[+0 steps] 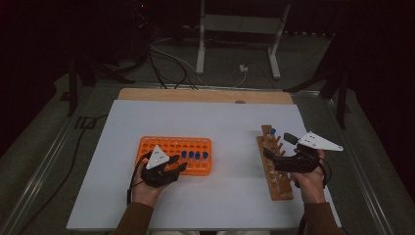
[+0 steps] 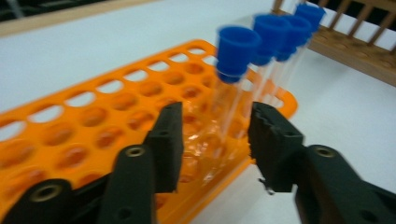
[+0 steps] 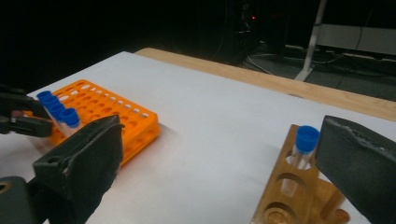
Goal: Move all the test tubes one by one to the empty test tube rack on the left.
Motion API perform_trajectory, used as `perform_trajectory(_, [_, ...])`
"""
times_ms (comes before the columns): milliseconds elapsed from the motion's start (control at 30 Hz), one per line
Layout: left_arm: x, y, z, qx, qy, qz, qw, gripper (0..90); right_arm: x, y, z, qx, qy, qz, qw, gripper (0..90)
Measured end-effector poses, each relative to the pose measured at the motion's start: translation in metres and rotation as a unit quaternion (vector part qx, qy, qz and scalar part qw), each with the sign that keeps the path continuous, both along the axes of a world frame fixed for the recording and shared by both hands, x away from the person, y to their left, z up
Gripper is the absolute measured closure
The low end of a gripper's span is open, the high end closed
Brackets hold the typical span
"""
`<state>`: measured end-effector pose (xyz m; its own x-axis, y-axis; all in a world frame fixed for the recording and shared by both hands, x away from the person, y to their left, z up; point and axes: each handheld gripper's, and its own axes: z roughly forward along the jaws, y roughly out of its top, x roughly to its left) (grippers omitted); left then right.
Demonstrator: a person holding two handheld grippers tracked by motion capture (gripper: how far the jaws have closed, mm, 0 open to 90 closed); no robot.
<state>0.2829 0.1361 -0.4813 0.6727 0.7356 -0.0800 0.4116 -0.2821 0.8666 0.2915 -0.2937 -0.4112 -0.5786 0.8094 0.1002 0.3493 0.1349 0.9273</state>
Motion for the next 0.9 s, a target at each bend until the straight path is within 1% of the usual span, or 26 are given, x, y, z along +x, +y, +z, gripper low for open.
perform_trajectory(33, [0.0, 0.004, 0.002, -0.007, -0.003, 0.007, 0.9999, 51.0, 0.001, -0.001, -0.001, -0.001, 0.001, -0.001, 1.0, 1.4])
perform_trajectory(100, [-0.001, 0.011, 0.007, -0.018, -0.009, 0.014, 0.9997, 48.7, 0.003, -0.002, -0.002, -0.006, 0.004, -0.005, 1.0, 1.4])
perform_trajectory(200, [-0.003, 0.023, 0.014, -0.032, -0.014, 0.015, 0.9993, 45.9, 0.008, -0.005, -0.005, -0.013, 0.008, -0.012, 0.9998, 1.4])
perform_trajectory(267, [-0.005, 0.03, 0.018, -0.035, -0.017, 0.022, 0.999, 40.2, 0.011, -0.006, -0.007, -0.021, 0.01, -0.016, 0.9996, 1.4])
perform_trajectory(367, [-0.008, 0.043, 0.022, -0.045, -0.027, 0.039, 0.9979, 30.9, 0.015, -0.008, -0.008, -0.024, 0.013, -0.02, 0.9994, 1.4])
perform_trajectory(467, [-0.011, 0.053, 0.025, -0.044, -0.029, 0.059, 0.9968, 17.9, 0.019, -0.008, -0.009, -0.022, 0.015, -0.024, 0.9993, 1.4])
perform_trajectory(533, [-0.012, 0.058, 0.026, -0.046, -0.032, 0.067, 0.9962, 16.1, 0.022, -0.008, -0.01, -0.027, 0.015, -0.027, 0.9992, 1.4])
perform_trajectory(567, [-0.012, 0.061, 0.026, -0.045, -0.032, 0.073, 0.9958, 13.2, 0.023, -0.008, -0.01, -0.029, 0.014, -0.029, 0.999, 1.4])
perform_trajectory(600, [-0.012, 0.062, 0.026, -0.043, -0.031, 0.077, 0.9956, 8.0, 0.025, -0.007, -0.01, -0.035, 0.012, -0.032, 0.9988, 1.4])
perform_trajectory(667, [-0.013, 0.064, 0.026, -0.038, -0.031, 0.082, 0.9954, 3.2, 0.028, -0.007, -0.01, -0.041, 0.011, -0.034, 0.9985, 1.4])
perform_trajectory(700, [-0.012, 0.064, 0.026, -0.033, -0.032, 0.085, 0.9953, 1.6, 0.03, -0.007, -0.011, -0.044, 0.013, -0.036, 0.9983, 1.6])
perform_trajectory(733, [-0.012, 0.065, 0.026, -0.031, -0.033, 0.089, 0.995, 0.9, 0.032, -0.007, -0.012, -0.048, 0.015, -0.038, 0.998, 4.9])
perform_trajectory(767, [-0.012, 0.065, 0.026, -0.031, -0.033, 0.09, 0.9949, 0.7, 0.035, -0.008, -0.013, -0.049, 0.016, -0.037, 0.998, 5.7])
perform_trajectory(900, [-0.012, 0.066, 0.025, -0.028, -0.031, 0.093, 0.9948, 0.7, 0.045, -0.012, -0.02, -0.054, 0.032, -0.044, 0.9971, 7.0])
